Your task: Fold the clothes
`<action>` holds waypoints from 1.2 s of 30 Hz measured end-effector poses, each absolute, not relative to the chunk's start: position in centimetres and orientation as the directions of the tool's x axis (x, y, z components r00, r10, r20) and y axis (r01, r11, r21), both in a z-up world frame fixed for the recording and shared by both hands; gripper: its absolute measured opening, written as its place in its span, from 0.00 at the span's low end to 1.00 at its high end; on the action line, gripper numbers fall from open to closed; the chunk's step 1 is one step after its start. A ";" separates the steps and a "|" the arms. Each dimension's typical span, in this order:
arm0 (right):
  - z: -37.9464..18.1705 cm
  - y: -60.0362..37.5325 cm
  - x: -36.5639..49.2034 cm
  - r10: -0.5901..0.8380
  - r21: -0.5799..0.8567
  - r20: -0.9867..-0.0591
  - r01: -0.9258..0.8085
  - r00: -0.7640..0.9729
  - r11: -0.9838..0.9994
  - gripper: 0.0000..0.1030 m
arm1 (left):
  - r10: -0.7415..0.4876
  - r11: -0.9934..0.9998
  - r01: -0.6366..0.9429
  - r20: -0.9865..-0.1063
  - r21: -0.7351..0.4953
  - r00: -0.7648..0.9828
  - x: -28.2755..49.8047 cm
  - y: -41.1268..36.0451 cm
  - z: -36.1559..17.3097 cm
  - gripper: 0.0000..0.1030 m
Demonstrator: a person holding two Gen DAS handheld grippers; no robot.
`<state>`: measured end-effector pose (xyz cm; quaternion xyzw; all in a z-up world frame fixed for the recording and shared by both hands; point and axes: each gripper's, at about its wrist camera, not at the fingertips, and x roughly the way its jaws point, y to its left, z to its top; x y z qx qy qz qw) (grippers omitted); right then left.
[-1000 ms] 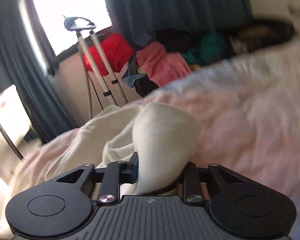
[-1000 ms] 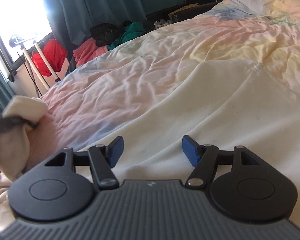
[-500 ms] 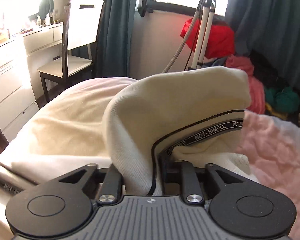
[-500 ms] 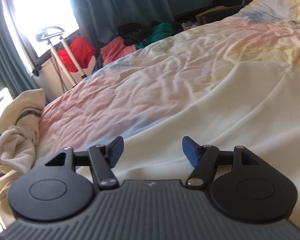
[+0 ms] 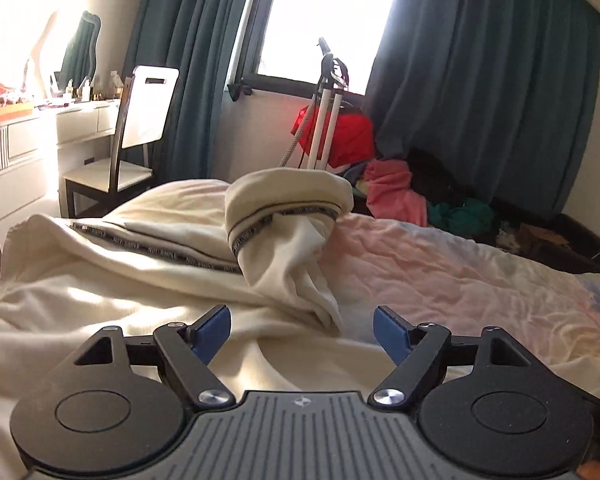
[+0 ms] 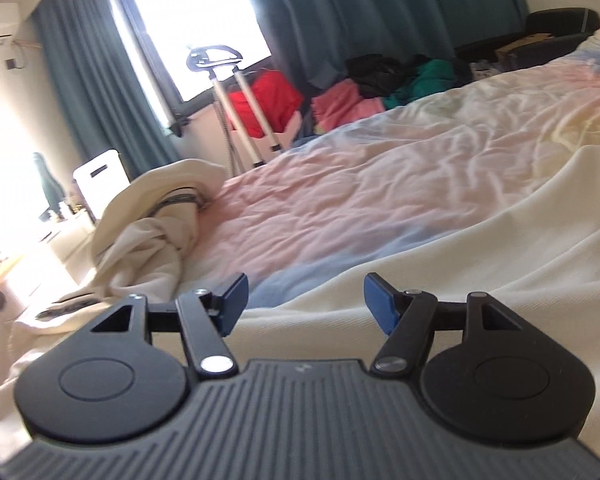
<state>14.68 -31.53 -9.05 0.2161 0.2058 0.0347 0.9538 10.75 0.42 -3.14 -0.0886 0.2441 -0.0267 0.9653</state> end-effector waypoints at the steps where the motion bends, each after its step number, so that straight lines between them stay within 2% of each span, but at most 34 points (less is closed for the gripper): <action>1: -8.9 -31.1 14.3 0.168 0.421 -0.371 0.005 0.913 0.907 0.65 | -0.110 0.982 0.025 -0.467 -0.185 0.877 9.9 0.0 -3.3 0.78; 6: -8.0 -28.5 12.6 0.209 0.346 -0.356 -0.080 0.911 0.935 0.65 | -0.148 0.981 0.068 -0.470 -0.183 0.870 8.5 -1.4 -3.6 0.78; 10: -8.3 -27.3 11.6 0.276 0.403 -0.373 -0.113 0.886 0.908 0.66 | -0.126 0.984 0.058 -0.423 -0.169 0.897 8.3 -1.0 -2.8 0.80; 15: -8.2 -25.3 14.0 0.319 0.418 -0.408 -0.135 0.856 0.898 0.66 | -0.153 0.971 0.061 -0.401 -0.233 0.903 8.0 1.2 -2.8 0.81; 21: -6.9 -21.7 25.4 0.348 0.523 -0.406 -0.098 0.845 0.847 0.66 | -0.080 0.954 -0.058 -0.440 -0.293 0.894 9.2 5.1 -5.2 0.81; 28: -8.3 -14.8 41.2 0.311 0.480 -0.443 -0.070 0.841 0.874 0.66 | -0.077 0.931 -0.115 -0.494 -0.347 0.866 12.9 7.0 -8.6 0.81; 34: -10.1 -12.9 47.3 0.333 0.535 -0.410 -0.071 0.849 0.842 0.66 | -0.070 0.904 -0.168 -0.524 -0.393 0.849 15.1 8.2 -10.7 0.81; 35: -10.2 -12.8 47.6 0.336 0.540 -0.407 -0.072 0.849 0.838 0.64 | -0.074 0.899 -0.174 -0.531 -0.401 0.844 15.3 8.3 -11.0 0.81; 36: -10.1 -12.8 47.6 0.330 0.535 -0.408 -0.070 0.851 0.842 0.50 | -0.074 0.899 -0.174 -0.531 -0.402 0.844 15.4 8.3 -11.1 0.81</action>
